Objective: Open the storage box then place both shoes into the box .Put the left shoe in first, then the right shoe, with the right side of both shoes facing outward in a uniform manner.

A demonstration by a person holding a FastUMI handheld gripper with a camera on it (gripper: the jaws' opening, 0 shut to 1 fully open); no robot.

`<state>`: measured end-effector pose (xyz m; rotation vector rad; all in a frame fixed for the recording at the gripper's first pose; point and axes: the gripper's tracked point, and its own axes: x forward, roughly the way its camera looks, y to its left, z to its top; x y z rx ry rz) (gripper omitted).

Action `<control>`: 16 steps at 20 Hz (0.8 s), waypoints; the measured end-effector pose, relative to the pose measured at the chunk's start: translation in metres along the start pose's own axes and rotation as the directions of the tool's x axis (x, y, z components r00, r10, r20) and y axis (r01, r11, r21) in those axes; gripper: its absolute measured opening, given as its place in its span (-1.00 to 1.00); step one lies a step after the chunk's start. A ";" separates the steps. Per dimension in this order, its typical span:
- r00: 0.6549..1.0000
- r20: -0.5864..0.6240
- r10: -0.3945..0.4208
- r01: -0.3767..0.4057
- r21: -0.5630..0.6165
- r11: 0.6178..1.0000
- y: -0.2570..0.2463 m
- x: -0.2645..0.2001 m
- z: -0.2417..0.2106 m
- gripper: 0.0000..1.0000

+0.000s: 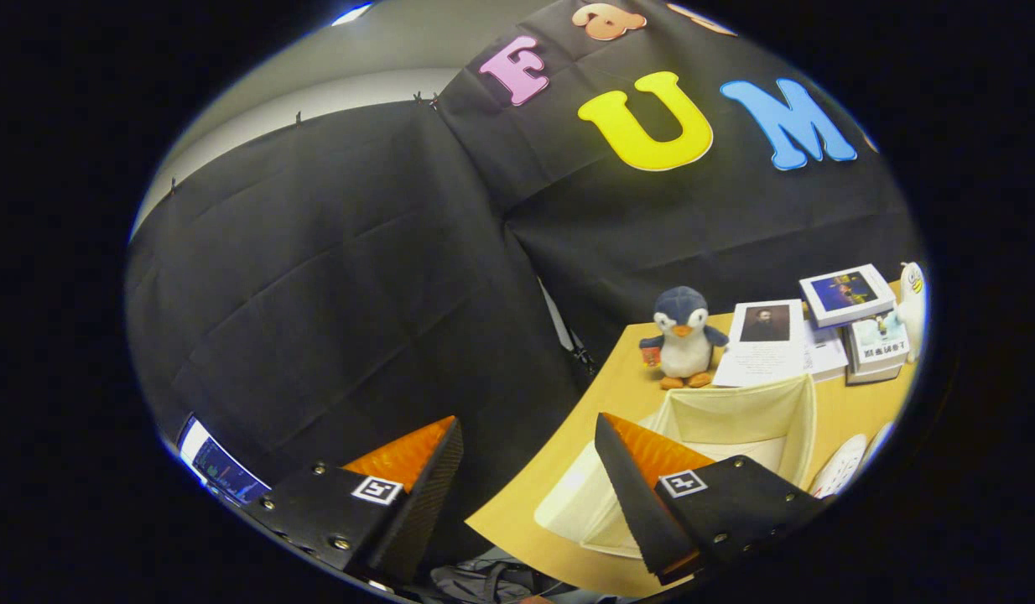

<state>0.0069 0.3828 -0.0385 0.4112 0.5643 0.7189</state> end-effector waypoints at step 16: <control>0.939 -0.004 -0.345 0.342 -0.130 0.931 -0.187 -0.080 -0.004 0.95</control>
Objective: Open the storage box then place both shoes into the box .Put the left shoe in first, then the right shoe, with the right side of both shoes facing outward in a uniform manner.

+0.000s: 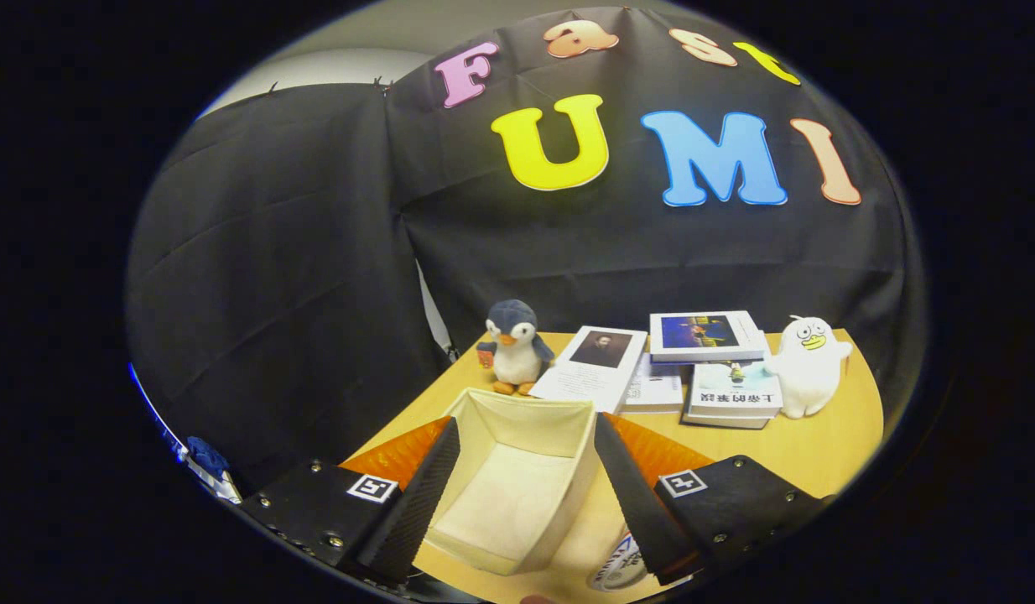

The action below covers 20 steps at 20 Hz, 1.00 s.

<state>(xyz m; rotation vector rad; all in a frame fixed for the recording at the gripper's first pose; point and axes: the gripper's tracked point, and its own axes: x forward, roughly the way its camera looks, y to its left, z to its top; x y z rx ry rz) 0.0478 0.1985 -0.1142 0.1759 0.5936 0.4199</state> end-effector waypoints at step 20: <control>0.932 -0.331 -0.151 0.184 0.072 0.980 -0.143 0.018 -0.169 0.96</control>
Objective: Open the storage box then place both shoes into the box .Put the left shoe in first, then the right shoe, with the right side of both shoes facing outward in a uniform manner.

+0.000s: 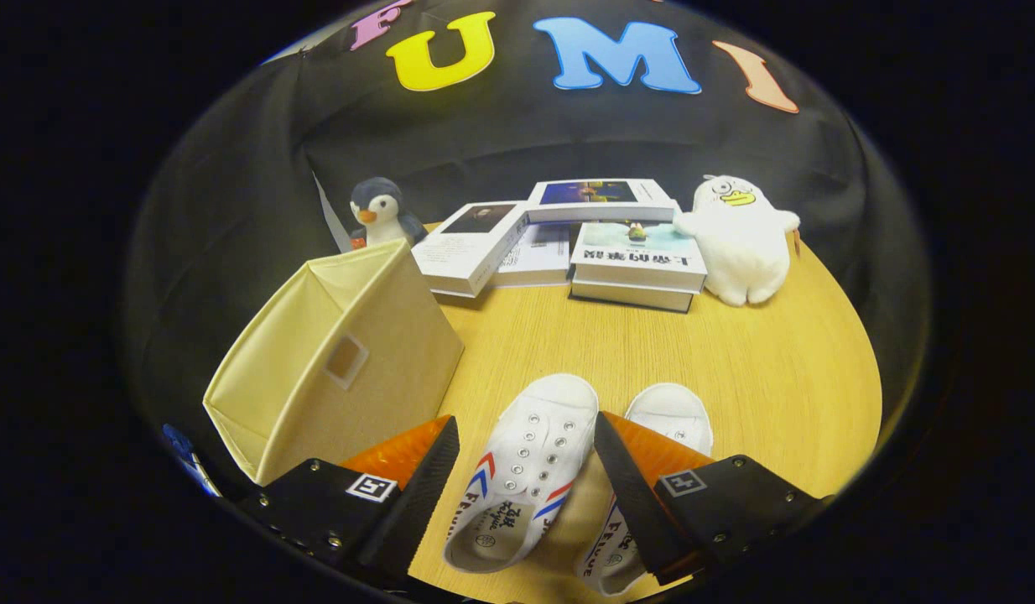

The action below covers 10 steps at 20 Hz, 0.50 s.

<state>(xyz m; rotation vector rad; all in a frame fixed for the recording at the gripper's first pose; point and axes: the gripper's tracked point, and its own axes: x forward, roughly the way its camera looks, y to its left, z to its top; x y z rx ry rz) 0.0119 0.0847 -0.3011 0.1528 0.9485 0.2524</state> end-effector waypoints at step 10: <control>0.990 -0.123 0.066 -0.041 0.195 0.980 -0.009 0.020 -0.043 0.87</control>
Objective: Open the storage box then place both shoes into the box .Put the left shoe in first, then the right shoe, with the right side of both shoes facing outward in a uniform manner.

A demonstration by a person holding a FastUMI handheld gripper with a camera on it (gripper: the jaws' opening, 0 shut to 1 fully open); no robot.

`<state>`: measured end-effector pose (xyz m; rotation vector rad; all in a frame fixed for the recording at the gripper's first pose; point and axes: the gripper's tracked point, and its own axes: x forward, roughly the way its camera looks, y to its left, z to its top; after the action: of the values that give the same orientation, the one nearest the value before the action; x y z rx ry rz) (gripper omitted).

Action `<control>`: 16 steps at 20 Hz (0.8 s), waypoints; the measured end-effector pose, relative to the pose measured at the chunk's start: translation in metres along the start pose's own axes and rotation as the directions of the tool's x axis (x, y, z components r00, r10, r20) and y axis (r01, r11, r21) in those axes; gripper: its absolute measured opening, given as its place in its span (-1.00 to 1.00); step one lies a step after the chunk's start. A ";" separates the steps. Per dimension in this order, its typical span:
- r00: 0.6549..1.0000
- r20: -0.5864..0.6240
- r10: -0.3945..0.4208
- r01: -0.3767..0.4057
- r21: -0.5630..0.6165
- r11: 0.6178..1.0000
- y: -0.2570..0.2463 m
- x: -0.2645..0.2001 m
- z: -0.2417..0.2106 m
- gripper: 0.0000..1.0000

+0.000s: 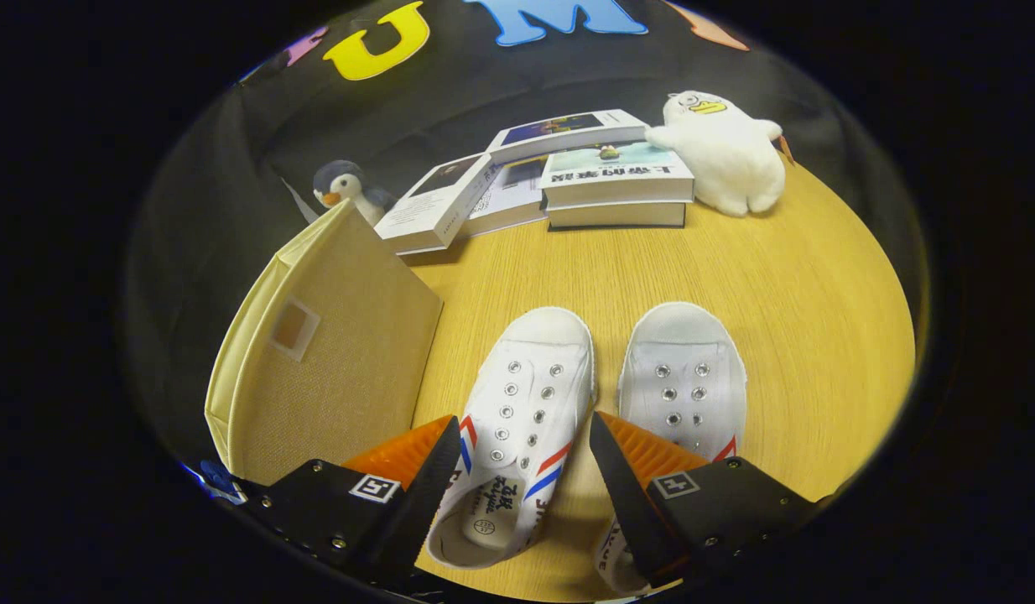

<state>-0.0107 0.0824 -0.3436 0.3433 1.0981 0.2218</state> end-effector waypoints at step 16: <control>0.997 -0.066 -0.033 0.050 0.276 0.960 -0.018 0.013 -0.012 -0.64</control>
<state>-0.0160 0.0715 -0.3660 0.5667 1.1985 0.0395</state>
